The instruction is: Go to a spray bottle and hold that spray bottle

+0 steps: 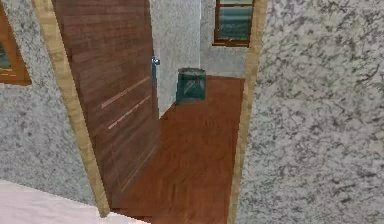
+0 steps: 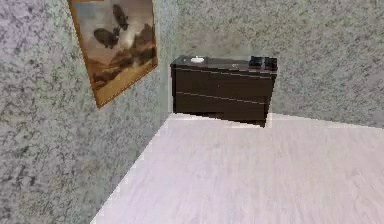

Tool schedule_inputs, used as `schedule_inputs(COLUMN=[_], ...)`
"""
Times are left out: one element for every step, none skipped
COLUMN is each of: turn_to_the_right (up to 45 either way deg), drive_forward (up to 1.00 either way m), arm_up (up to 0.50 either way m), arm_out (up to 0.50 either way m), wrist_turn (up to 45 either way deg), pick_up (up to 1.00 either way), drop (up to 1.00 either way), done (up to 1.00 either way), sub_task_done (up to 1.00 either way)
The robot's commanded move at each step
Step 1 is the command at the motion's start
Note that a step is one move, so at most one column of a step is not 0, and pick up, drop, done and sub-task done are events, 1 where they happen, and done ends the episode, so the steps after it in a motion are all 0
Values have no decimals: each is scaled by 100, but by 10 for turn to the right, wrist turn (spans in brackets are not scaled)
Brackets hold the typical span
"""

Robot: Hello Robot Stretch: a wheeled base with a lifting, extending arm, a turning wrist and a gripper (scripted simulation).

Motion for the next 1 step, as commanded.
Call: schedule_inputs(turn_to_the_right=[0], drive_forward=[100], arm_up=[0], arm_out=[0], wrist_turn=[0], pick_up=[0], drop=[0], done=[0], sub_task_done=[0])
